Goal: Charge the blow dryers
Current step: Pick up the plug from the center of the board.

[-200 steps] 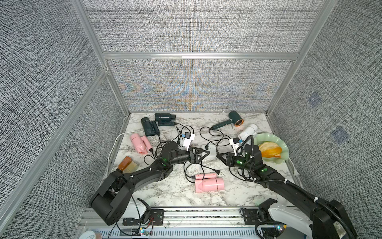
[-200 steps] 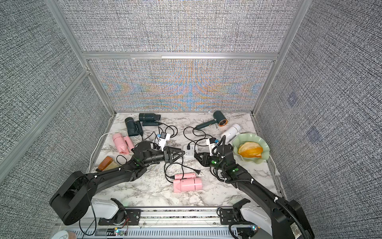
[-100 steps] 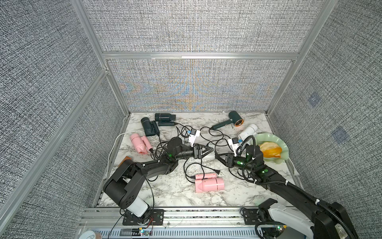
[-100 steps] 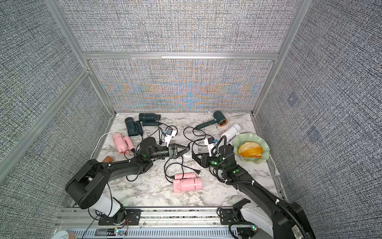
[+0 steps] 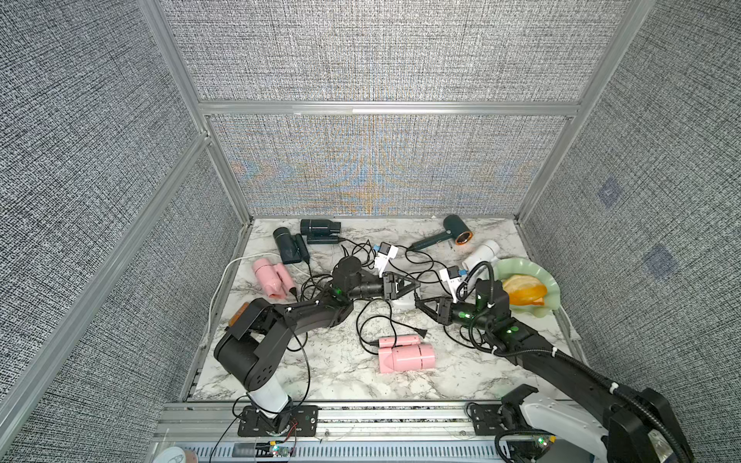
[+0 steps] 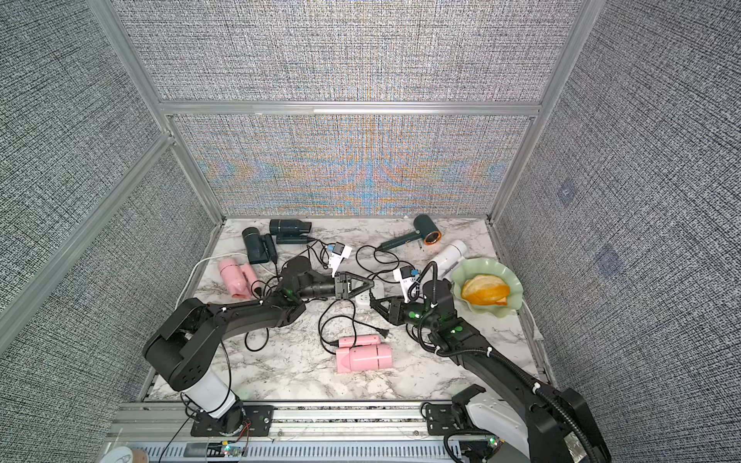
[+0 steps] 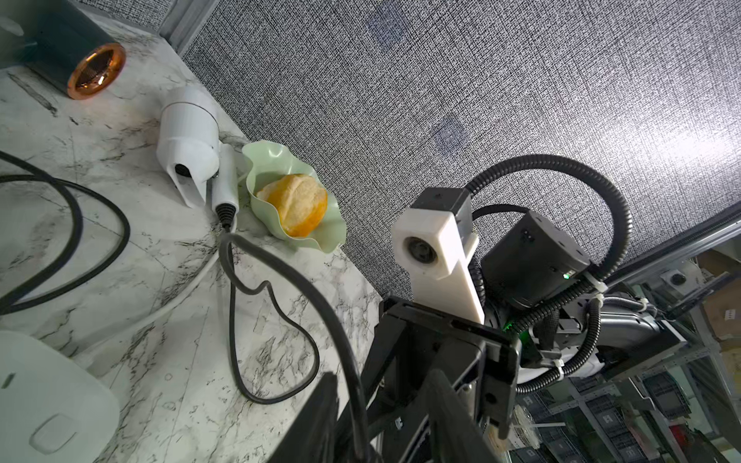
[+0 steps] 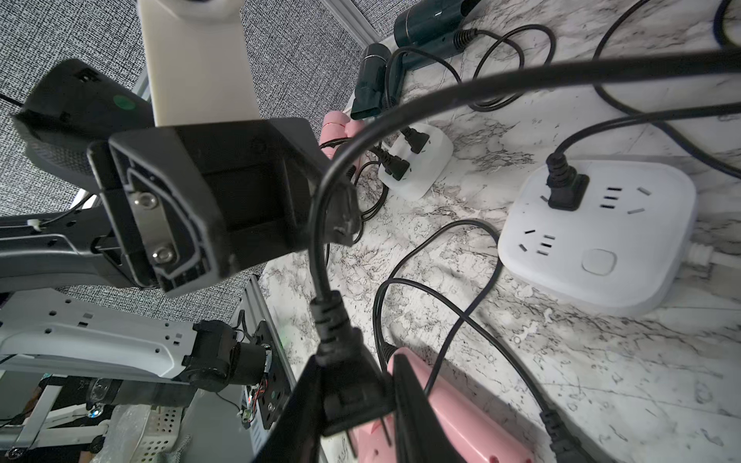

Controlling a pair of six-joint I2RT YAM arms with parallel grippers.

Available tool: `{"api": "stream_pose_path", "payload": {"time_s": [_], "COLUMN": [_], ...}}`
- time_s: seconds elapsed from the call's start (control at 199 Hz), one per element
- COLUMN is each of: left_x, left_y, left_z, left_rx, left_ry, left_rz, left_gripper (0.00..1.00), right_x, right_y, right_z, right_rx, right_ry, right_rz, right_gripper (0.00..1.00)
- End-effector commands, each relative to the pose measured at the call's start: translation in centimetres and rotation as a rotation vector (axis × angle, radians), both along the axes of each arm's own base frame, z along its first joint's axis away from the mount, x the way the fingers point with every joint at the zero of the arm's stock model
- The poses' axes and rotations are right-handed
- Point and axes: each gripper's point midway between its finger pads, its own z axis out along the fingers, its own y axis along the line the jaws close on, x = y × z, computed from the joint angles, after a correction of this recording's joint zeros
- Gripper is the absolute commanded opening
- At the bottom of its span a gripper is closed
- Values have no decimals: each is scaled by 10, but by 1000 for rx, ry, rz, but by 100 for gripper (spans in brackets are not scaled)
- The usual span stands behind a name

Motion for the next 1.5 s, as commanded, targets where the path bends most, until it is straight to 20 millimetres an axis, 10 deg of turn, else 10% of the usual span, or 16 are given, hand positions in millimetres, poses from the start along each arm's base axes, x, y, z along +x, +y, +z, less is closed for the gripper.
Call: {"api": "stream_pose_path", "payload": {"time_s": [0.0,0.321,0.532,0.893,1.496], "left_x": [-3,-2,12,29,17], "left_y": [-2,-1,4,4,-7], "left_z": [-1,-4,-20,-58,-57], "left_rx": [8,43,178,532,556], "left_ry": [-3,-15,-21,-22,-43], "left_rz": [-30,-13,98,314,333], "left_gripper": [33,7,0,0,0], "right_x": [1,1,1,-3,12], "right_y": [2,0,-16,-62,1], "right_z": [8,7,12,5,-25], "right_rx": [7,-1,-98,-402,-415], "right_ry": [-33,-34,-17,123,199], "right_rz": [11,2,-72,-258,-150], "right_gripper": [15,16,54,51,41]}}
